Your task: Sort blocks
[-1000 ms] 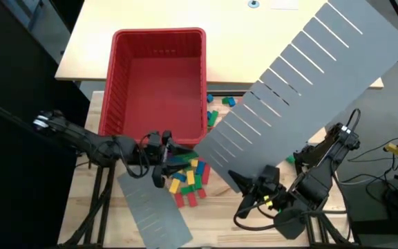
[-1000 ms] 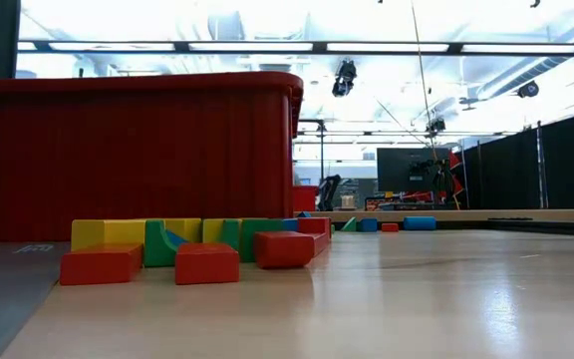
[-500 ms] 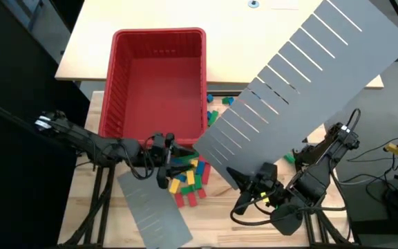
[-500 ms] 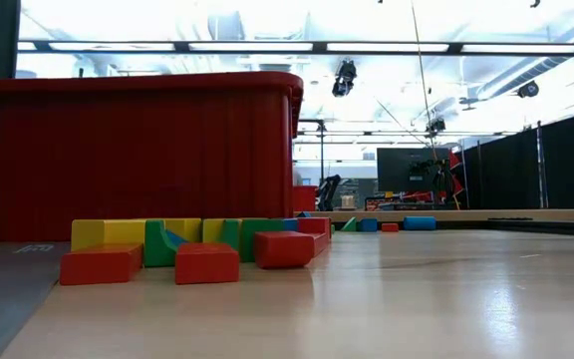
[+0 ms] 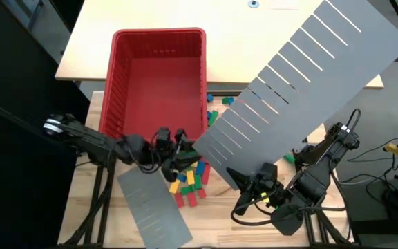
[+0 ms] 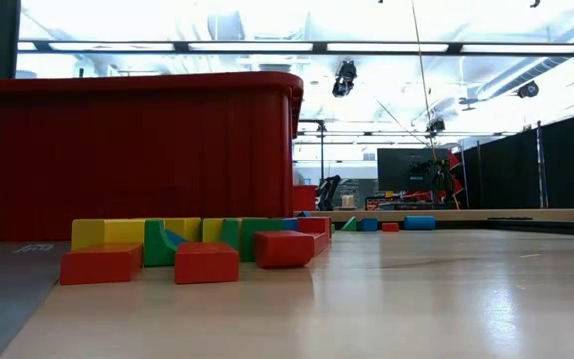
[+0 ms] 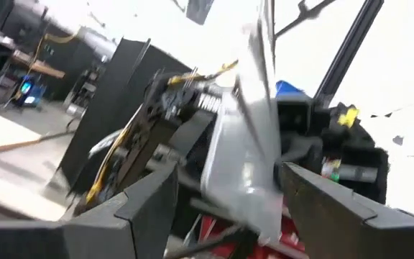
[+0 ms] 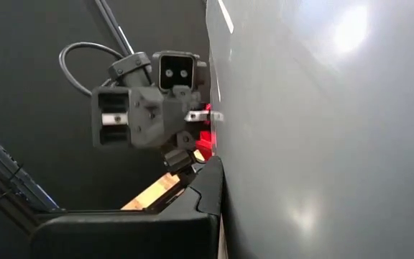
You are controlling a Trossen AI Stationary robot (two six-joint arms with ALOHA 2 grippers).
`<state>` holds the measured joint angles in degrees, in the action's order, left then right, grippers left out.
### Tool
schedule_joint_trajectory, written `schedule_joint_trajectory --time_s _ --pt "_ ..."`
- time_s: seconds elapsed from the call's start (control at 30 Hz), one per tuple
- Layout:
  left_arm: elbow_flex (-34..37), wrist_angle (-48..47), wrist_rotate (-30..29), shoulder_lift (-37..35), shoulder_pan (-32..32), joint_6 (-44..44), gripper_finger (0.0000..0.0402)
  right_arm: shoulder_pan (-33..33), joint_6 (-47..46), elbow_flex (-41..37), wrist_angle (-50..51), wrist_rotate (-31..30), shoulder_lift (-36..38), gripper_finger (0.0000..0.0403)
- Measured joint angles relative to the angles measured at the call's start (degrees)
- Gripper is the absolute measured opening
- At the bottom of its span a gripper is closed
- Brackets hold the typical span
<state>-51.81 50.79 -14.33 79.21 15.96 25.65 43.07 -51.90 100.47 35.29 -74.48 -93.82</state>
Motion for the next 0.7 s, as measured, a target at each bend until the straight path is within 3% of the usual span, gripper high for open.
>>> schedule_joint_trajectory --time_s 0.5,0.7 --pt "0.0 4.21 0.37 1.72 -0.32 1.2 0.0206 -1.77 0.04 0.0 -0.02 1.79 0.0 0.0" --pt "0.0 4.23 0.35 2.08 -0.39 0.95 0.0172 -2.68 0.06 0.0 -0.01 3.13 0.0 0.0"
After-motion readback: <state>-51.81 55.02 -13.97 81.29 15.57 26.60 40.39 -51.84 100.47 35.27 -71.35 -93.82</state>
